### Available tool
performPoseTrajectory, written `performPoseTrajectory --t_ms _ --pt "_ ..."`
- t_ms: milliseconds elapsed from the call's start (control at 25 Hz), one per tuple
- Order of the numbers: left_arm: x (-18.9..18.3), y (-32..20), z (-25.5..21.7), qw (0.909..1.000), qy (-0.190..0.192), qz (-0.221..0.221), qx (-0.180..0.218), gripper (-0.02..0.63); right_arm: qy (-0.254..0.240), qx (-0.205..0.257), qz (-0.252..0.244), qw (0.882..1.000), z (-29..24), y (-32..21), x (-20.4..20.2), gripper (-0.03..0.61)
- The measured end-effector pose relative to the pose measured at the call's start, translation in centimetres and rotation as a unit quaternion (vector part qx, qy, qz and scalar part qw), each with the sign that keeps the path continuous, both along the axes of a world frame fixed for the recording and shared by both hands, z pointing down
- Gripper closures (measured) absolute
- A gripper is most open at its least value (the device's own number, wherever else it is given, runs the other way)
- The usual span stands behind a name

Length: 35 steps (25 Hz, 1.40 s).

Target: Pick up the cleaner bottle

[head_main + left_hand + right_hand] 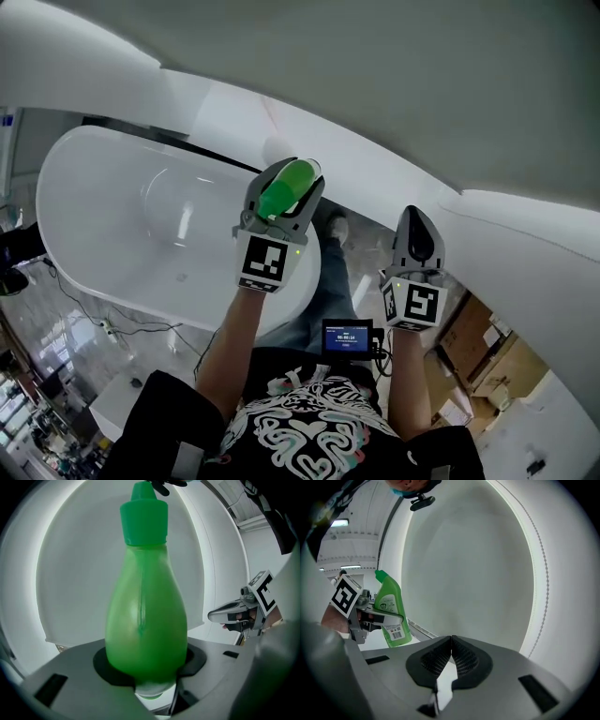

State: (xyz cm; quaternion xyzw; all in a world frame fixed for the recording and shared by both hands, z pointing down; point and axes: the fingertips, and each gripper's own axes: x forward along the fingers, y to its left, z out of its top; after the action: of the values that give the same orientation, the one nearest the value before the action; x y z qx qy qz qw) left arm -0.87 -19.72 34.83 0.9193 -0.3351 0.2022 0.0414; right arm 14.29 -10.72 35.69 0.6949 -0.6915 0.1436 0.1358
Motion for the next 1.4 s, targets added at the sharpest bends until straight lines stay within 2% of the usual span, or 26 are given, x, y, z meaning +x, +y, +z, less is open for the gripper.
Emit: performPoseTrajectory --t_ms 400,840,1400 --pt "-1.3 1.6 -4.8 1.0000 -0.001 0.009 0.004 0.410 0.009 0.031 0.026 0.999 -5.5 2.0 -0.1 0.552" --pt "-2.4 4.2 -10.8 0.9994 0.016 0.026 0.016 0.410 0.022 0.062 0.026 0.998 -10.9 4.4 -1.3 0.552" --pt "-2.7 8.2 -16.9 0.9995 0.025 0.020 0.006 0.410 0.029 0.102 0.029 0.994 -16.8 8.1 -2.0 0.552"
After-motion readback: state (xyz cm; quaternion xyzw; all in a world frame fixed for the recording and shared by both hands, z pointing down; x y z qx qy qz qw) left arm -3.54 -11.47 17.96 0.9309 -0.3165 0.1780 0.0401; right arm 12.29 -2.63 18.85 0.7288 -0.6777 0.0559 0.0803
